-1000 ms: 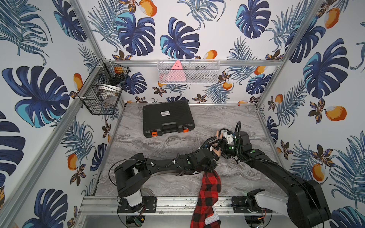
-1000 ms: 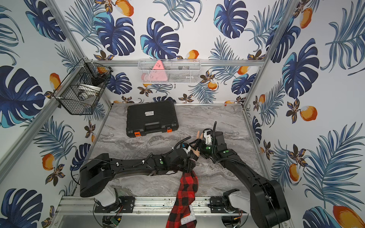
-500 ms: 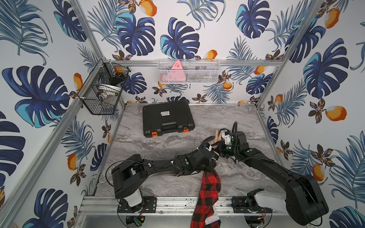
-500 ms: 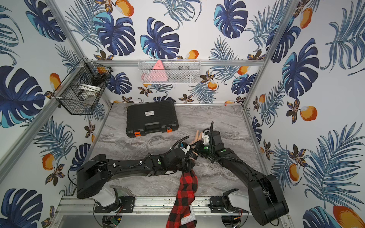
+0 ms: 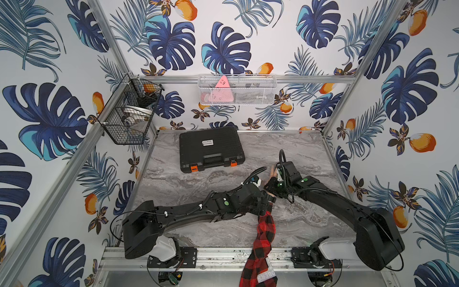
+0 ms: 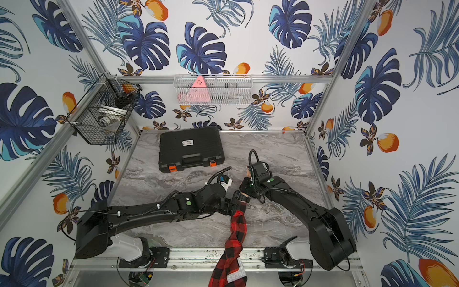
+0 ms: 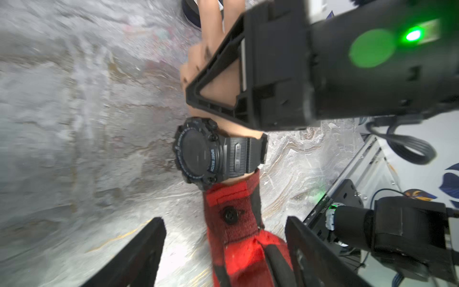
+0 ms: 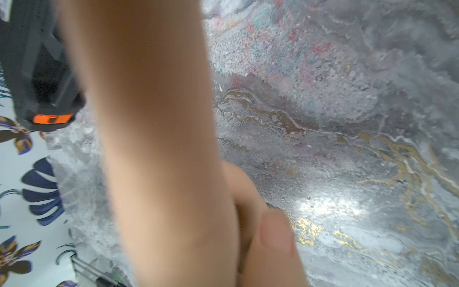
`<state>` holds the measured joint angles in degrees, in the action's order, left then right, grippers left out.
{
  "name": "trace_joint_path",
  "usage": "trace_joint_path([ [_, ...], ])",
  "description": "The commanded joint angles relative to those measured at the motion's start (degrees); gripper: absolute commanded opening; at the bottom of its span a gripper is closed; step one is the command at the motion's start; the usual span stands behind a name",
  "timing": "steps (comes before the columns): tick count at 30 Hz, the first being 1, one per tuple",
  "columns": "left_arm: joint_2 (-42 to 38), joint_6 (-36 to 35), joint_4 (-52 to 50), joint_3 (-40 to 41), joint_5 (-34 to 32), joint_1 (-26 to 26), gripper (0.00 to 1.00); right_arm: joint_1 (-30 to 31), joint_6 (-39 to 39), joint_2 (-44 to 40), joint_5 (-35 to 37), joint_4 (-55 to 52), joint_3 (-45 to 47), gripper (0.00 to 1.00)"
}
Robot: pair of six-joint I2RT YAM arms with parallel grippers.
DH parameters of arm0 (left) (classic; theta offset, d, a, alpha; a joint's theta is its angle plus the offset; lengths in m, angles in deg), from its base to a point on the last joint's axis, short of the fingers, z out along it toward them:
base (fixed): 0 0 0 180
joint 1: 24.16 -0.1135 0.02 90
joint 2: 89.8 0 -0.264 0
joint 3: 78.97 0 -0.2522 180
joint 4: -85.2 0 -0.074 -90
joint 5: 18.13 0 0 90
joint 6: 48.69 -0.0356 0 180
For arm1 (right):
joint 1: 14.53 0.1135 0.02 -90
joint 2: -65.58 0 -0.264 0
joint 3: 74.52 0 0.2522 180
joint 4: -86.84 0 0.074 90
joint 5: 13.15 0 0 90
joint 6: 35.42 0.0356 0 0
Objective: Take off the watch
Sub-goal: Adjust the hand at the center of the board.
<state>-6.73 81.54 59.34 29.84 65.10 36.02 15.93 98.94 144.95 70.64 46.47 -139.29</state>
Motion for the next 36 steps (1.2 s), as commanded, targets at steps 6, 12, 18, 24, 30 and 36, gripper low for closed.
trace_joint_path([
  [6,-9.10,-8.80,-16.47,-1.41,-3.65,-8.11,0.83,7.91,1.56,8.89,20.85,-19.10,-9.89,0.27],
  [12,-16.16,-16.79,-21.81,-0.77,-3.87,-18.75,0.84,12.32,3.64,18.58,31.73,-30.81,-18.49,0.29],
  [18,-20.21,-22.72,-24.04,0.30,-10.01,-23.50,0.85,16.83,8.77,27.45,41.15,-42.00,-25.95,0.28],
  [24,-25.04,-21.51,-22.48,5.18,-11.80,-23.75,0.85,21.33,15.57,36.06,48.71,-54.05,-33.37,0.26],
  [30,-27.07,-22.38,-23.27,5.11,-13.26,-23.71,0.85,24.84,21.16,45.12,52.83,-63.71,-40.17,0.25],
  [36,-28.74,-22.91,-23.43,5.51,-13.93,-23.75,0.86,26.38,21.82,50.06,52.37,-65.53,-43.93,0.32],
])
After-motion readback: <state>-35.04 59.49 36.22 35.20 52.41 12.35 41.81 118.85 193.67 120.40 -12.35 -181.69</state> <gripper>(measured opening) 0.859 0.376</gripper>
